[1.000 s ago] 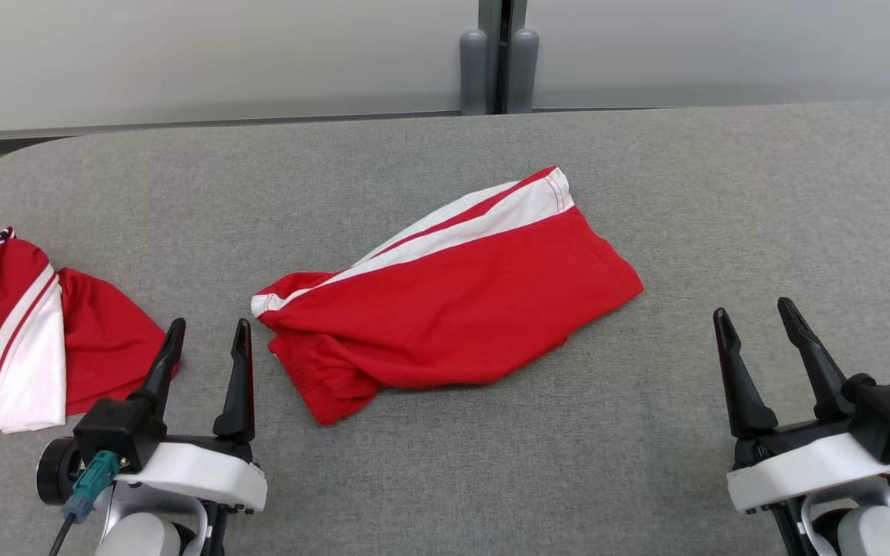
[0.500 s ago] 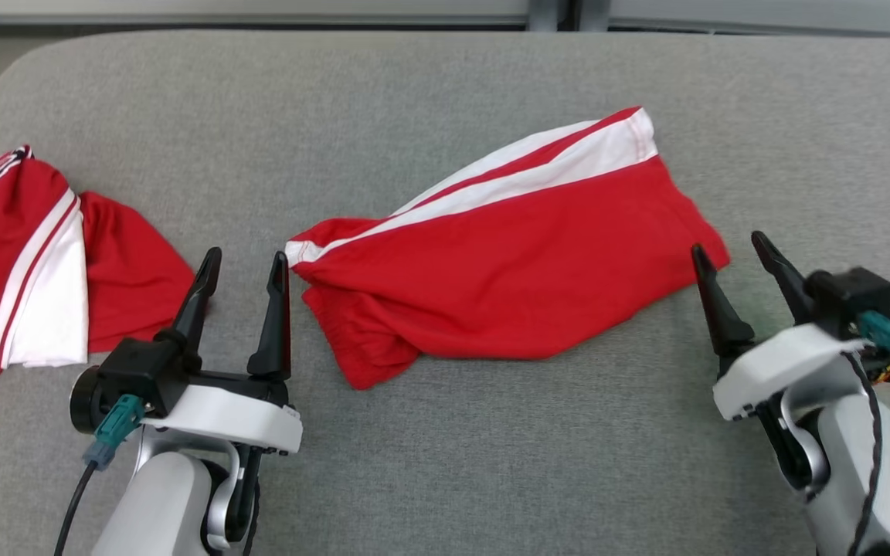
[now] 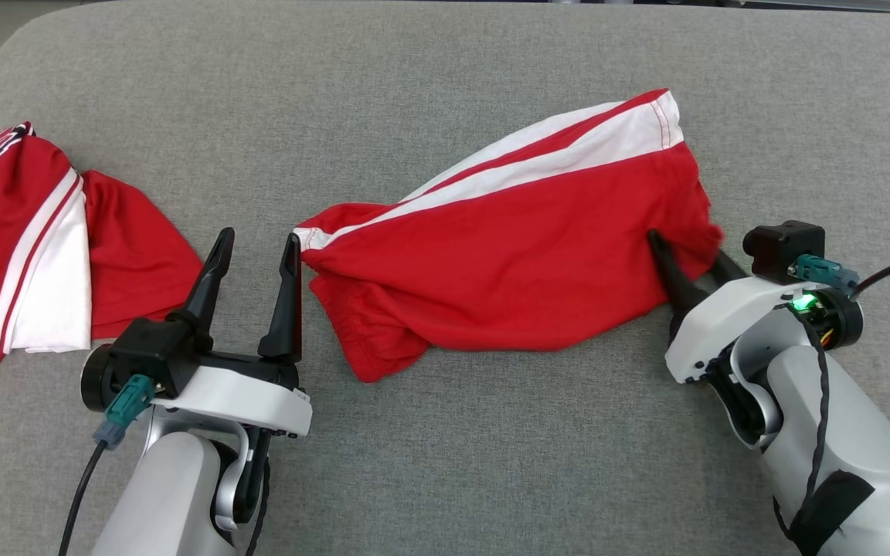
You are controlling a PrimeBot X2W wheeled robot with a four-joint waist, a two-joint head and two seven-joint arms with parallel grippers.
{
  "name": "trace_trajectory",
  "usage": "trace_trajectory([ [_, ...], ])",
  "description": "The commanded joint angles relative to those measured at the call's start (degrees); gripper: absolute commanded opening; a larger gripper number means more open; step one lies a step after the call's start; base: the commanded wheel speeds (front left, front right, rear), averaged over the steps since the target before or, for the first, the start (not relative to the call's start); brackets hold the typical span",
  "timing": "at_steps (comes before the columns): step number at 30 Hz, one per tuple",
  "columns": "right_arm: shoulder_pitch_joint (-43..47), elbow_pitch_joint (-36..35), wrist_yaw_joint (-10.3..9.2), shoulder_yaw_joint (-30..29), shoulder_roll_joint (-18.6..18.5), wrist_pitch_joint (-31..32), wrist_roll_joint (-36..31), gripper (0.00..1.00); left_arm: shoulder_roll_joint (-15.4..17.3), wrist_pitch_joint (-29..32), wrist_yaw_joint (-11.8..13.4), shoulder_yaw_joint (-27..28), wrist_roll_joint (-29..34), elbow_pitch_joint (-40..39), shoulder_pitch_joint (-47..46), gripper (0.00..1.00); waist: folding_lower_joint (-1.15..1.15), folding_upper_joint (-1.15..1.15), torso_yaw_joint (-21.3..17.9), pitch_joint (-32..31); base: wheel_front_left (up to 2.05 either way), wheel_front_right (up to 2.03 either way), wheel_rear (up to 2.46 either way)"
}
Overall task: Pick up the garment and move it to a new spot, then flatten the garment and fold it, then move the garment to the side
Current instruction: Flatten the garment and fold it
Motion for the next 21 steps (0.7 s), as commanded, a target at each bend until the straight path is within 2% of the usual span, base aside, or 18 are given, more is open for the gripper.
trace_trajectory([
  [1, 1.0, 1.7, 0.02, 1.1, 0.3, 0.6, 0.9, 0.0, -0.1, -0.2, -0.4, 0.3, 0.5, 0.0, -0.5, 1.0, 0.0, 0.0, -0.2, 0.0, 0.0, 0.0, 0.0],
  [6, 0.7, 3.3, 0.0, 2.7, -0.1, -4.7, 3.9, 0.0, -0.1, -0.2, -0.8, 0.7, 1.1, 0.1, -0.3, 1.0, 0.0, 0.0, -1.1, -0.7, 0.0, 0.0, 0.0],
  [13, 10.0, 2.4, 0.0, 0.9, 1.2, -11.1, 7.6, 0.0, 0.2, -0.2, -0.8, 1.4, 1.2, 0.8, 2.1, 1.0, 0.0, 0.0, -3.2, -3.8, 0.0, 0.0, 0.0],
  [21, 21.2, -1.5, -0.07, -7.5, 2.6, -13.7, 8.4, 0.0, 1.0, 0.1, -0.1, 1.7, 0.6, 0.5, 4.5, 1.0, 0.0, 0.0, -5.6, -6.5, 0.0, 0.0, 0.0],
])
